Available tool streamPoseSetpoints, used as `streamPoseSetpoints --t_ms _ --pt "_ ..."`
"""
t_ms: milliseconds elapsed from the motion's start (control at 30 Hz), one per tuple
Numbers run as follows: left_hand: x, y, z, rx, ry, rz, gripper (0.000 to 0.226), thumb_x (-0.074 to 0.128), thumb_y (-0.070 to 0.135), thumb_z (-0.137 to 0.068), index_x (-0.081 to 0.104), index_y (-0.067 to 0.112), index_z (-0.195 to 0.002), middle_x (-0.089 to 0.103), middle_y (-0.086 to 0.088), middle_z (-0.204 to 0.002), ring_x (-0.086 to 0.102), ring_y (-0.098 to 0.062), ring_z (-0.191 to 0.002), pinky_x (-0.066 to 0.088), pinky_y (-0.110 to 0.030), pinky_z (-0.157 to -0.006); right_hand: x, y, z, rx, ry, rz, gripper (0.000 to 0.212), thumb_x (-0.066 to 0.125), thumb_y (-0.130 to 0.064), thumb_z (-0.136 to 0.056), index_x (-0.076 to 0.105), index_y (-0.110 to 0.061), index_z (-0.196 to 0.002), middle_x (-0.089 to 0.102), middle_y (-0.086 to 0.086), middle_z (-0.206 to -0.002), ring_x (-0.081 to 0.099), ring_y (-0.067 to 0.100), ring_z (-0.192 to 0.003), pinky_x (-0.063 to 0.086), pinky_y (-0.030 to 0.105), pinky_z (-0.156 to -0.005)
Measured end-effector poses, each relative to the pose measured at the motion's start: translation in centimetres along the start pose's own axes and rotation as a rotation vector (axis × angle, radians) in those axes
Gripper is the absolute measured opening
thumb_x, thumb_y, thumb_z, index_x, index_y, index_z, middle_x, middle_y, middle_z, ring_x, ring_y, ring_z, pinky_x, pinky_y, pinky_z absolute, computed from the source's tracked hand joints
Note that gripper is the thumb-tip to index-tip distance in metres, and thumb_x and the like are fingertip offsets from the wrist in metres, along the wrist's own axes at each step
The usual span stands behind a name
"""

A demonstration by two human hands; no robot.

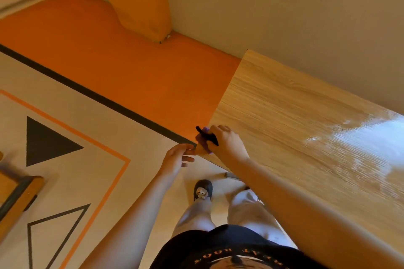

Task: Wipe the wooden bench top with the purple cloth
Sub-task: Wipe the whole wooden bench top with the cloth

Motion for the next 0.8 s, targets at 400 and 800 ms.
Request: streamPoseSetpoints --t_ms 400,800 --pt "4.7 4.0 -4.0 0.142 -0.078 -0.359 0.027 0.038 0.046 -0.100 0.057 0.027 -0.105 0.052 0.013 -0.102 0.049 -0.010 -0.097 0.036 -0.028 -0.081 -3.8 8.3 6.7 0.370 0.219 -0.086 0.022 0.068 -0.016 -0.081 0.058 -0.012 -0.100 0.059 0.005 -0.096 0.055 0.025 -0.083 0.042 0.031 -0.062" --pt "5.3 2.6 -4.3 0.139 -0.067 -0.190 0.020 0.037 0.043 -0.101 0.055 0.041 -0.093 0.060 0.021 -0.092 0.058 0.005 -0.083 0.044 -0.018 -0.065 -1.3 4.3 3.5 0.445 0.215 -0.132 0.030 0.056 -0.021 -0.091 0.050 -0.011 -0.118 0.058 0.009 -0.112 0.054 0.026 -0.100 0.047 0.034 -0.075"
Point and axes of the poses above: each hand's wrist, its own z-axis away from the middle knuckle, its own x-axis out of the palm, y = z × x, the point moved 8 cm from there along -z, towards the middle knuckle
